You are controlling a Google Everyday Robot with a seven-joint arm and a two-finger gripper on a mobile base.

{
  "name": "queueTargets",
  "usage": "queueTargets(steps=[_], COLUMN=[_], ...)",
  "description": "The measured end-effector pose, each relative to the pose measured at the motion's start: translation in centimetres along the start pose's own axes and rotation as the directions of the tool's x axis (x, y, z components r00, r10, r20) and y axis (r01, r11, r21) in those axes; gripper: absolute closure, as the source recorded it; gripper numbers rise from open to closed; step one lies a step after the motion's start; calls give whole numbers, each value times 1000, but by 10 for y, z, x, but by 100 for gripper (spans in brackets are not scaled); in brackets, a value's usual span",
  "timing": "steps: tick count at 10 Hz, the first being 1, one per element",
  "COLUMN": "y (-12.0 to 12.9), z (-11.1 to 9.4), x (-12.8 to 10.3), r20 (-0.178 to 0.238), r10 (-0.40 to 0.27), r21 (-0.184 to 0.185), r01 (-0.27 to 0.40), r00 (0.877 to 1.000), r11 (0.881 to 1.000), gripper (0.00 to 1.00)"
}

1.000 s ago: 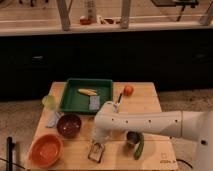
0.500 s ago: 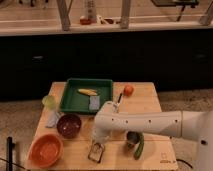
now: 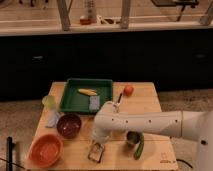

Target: Wipe table surface with eraser

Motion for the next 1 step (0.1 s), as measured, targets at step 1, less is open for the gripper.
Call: queueTargets(steps=[1], y=[0], z=[0], x=[0], r20=[0], r10=[0], r21=[0], r01=[0], r00=[1000], r11=[1000], gripper=[100])
